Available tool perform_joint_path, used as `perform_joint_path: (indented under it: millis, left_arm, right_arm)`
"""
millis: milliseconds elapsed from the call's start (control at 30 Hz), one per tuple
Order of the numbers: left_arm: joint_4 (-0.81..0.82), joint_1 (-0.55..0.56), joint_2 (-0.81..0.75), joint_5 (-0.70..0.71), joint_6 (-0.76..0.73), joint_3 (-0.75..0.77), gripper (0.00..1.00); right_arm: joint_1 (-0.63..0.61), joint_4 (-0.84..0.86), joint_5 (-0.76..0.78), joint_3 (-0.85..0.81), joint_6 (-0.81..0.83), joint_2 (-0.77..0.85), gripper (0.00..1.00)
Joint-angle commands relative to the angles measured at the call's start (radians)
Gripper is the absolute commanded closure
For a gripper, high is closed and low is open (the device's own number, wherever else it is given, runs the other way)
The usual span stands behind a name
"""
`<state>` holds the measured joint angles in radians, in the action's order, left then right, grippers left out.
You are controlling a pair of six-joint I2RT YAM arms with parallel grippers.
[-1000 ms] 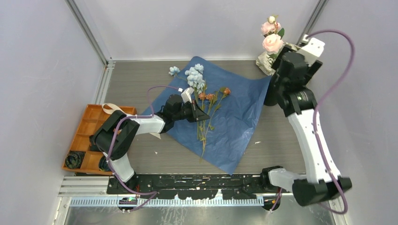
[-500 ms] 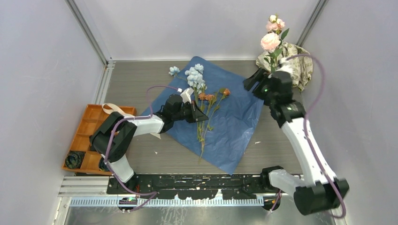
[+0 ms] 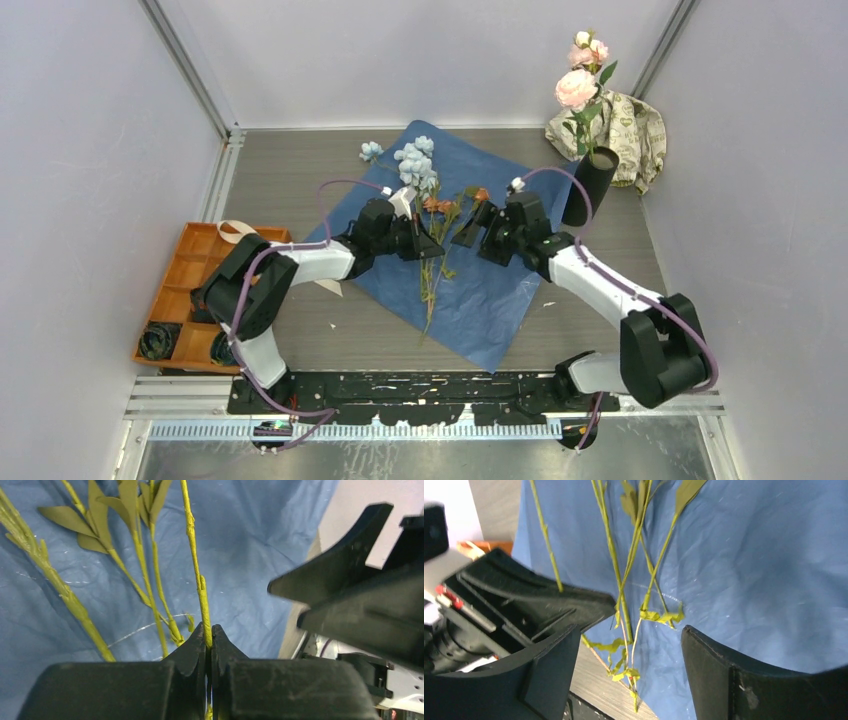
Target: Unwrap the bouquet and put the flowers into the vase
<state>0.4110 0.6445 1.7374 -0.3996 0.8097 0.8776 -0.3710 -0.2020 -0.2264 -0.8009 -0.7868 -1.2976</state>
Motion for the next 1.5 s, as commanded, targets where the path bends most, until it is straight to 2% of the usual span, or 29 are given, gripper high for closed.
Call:
perform_joint_path:
  millis: [0,167,233,333,467,667,733,900,1000,1267,1467]
  left_arm:
    - [0.036,0.003,0.077,0.007,-0.007,0.067,1.0]
    - [0.04,0.006,0.161,-0.023,-0.011,0.122,0.98]
    - [0.048,0.006,0.171,-0.042,-0.016,0.127,0.9]
    - [0.05,0.009,0.153,-0.043,-0.03,0.111,0.74]
    - [0.001,0.011,0.098,-0.028,-0.071,0.08,0.62]
    - [-0.019,0.014,0.009,-0.012,-0.102,-0.023,0.59]
    - [-0.02,0.014,-0.027,-0.004,-0.103,-0.051,0.6]
    - [-0.058,0.017,-0.092,-0.001,-0.118,-0.082,0.84]
    - [-0.068,0.017,-0.128,-0.001,-0.116,-0.103,0.94]
    - [-0.053,0.023,-0.193,-0.002,-0.106,-0.174,0.99]
    - [-0.012,0.032,-0.191,-0.023,-0.084,-0.187,1.0]
  right_arm:
    - [-0.091,0.178,-0.027,0.046,-0.06,-0.051,0.2]
    - [-0.16,0.196,0.01,0.07,-0.064,-0.089,0.2]
    - [-0.164,0.195,0.019,0.074,-0.065,-0.089,0.2]
    - [-0.164,0.183,0.057,0.075,-0.063,-0.088,0.2]
    - [-0.164,0.18,0.085,0.056,-0.064,-0.115,0.19]
    - [-0.164,0.192,0.107,0.009,-0.084,-0.185,0.19]
    - [-0.162,0.196,0.105,-0.007,-0.086,-0.206,0.19]
    - [-0.162,0.196,0.093,-0.041,-0.097,-0.253,0.2]
    - [-0.163,0.232,0.074,-0.061,-0.108,-0.278,0.2]
    - [-0.163,0.263,0.029,-0.107,-0.13,-0.356,0.23]
    - [-0.166,0.275,-0.003,-0.159,-0.137,-0.435,0.34]
